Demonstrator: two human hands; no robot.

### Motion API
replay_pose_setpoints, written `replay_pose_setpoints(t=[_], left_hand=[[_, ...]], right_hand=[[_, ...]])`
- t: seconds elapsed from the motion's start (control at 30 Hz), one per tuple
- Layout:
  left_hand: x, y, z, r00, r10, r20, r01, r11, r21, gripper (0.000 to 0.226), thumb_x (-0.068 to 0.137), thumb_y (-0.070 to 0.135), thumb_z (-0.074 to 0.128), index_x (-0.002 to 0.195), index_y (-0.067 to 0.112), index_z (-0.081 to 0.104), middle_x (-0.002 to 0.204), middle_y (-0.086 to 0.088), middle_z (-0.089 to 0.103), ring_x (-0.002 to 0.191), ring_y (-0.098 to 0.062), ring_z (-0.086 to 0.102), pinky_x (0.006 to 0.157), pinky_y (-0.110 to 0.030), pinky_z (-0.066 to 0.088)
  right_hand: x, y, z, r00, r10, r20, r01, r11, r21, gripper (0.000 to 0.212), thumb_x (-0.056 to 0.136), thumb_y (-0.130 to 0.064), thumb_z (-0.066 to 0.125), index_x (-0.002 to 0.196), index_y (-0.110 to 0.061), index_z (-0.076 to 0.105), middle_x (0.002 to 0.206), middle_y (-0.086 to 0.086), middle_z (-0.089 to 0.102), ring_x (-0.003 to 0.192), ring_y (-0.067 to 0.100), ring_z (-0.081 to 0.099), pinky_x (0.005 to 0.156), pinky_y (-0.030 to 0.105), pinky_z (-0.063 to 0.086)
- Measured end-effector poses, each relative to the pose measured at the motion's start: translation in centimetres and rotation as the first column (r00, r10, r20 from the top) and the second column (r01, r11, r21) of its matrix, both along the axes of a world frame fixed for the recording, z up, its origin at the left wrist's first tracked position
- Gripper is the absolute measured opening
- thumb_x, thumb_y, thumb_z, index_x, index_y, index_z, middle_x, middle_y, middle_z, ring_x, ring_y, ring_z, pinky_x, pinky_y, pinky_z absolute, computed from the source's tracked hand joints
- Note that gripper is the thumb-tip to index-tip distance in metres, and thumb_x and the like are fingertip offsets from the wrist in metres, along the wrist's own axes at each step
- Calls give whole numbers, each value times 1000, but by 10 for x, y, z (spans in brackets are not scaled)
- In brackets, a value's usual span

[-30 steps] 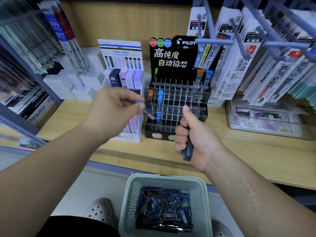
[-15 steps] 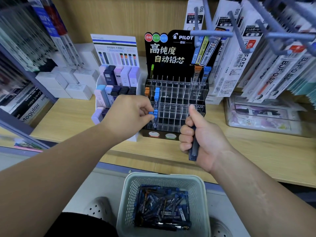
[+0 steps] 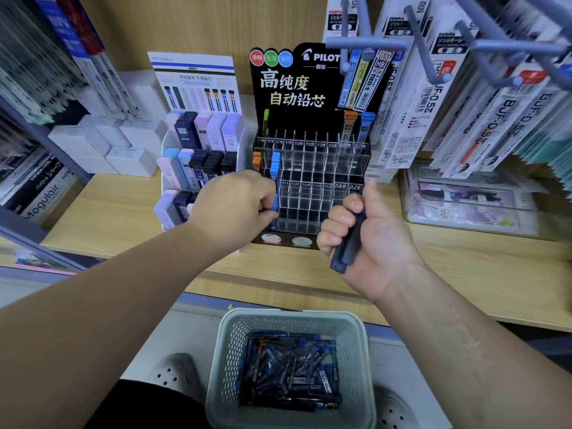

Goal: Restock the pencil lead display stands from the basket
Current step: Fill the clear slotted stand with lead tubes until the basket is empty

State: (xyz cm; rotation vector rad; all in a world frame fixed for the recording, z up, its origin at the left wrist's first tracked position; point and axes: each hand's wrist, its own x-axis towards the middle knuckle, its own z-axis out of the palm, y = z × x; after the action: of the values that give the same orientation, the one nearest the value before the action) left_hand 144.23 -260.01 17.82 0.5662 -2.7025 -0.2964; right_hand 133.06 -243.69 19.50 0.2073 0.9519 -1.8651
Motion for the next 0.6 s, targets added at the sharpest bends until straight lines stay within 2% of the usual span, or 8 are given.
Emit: replay_pose_setpoints(t=[0.07, 0.13, 0.2, 0.27, 0.3, 0.37, 0.47, 0.6], left_hand=[[2, 4, 6, 1000, 10, -17, -9, 999, 40, 23, 76, 26, 83, 72, 20, 61, 69, 8, 57, 66, -18, 58, 61, -39, 53], [3, 18, 18, 995, 33, -95, -16, 984, 178, 24, 80, 31, 81, 70, 19, 62, 63, 9, 59, 60, -8, 56, 60, -31, 52], [4, 39, 29, 985, 79, -151, -8, 907, 421, 26, 81, 35, 80, 67, 19, 65, 58, 7, 60, 51, -3, 53, 53, -19, 45], [4, 62, 35, 988, 49, -148, 48, 808, 587, 23, 77, 31, 84, 67, 17, 68, 58, 6, 61, 48, 0, 48, 50, -13, 38], [5, 72, 36, 990, 11, -141, 79, 783, 617, 21, 73, 28, 87, 69, 18, 69, 58, 8, 61, 48, 1, 48, 51, -11, 36], [5, 82, 35, 992, -25, -121, 93, 790, 606, 21, 68, 24, 90, 73, 20, 70, 60, 11, 61, 50, 2, 50, 54, -9, 36], [3, 82, 31, 994, 27, -107, 43, 804, 593, 18, 71, 19, 88, 81, 22, 74, 66, 9, 64, 54, 1, 52, 58, -14, 41], [5, 77, 32, 990, 95, -105, 7, 710, 704, 13, 77, 12, 83, 83, 23, 77, 67, 6, 69, 53, -2, 56, 57, -14, 45]], right_hand=[[-1, -2, -1, 999, -54, -4, 54, 998, -11, 53, 100, -61, 40, 65, -22, 41, 58, -4, 32, 47, 12, 29, 44, 23, 33], [-1, -3, -2, 995, -103, -17, 103, 995, -15, 52, 101, -61, 38, 66, -22, 40, 59, -4, 33, 48, 13, 31, 45, 24, 35], [-1, -6, -3, 988, -146, -40, 146, 989, -16, 51, 102, -60, 36, 67, -22, 40, 58, -3, 34, 48, 13, 33, 46, 24, 37], [1, -9, -4, 982, -179, -56, 178, 984, -19, 50, 103, -58, 36, 69, -21, 40, 59, -2, 35, 48, 14, 35, 47, 23, 39], [2, -10, -5, 981, -185, -58, 184, 983, -22, 49, 103, -57, 37, 70, -20, 41, 59, -2, 36, 49, 14, 36, 48, 23, 40], [6, -11, -5, 983, -171, -65, 170, 985, -13, 48, 103, -57, 39, 72, -20, 43, 60, -1, 39, 51, 15, 38, 55, 28, 41], [10, -11, -5, 988, -122, -96, 124, 992, 11, 46, 103, -55, 40, 74, -19, 45, 61, -1, 43, 53, 17, 40, 59, 31, 43], [6, -8, -5, 990, -27, -139, 30, 999, 17, 47, 101, -61, 40, 77, -21, 46, 66, -1, 45, 65, 21, 41, 72, 38, 42]])
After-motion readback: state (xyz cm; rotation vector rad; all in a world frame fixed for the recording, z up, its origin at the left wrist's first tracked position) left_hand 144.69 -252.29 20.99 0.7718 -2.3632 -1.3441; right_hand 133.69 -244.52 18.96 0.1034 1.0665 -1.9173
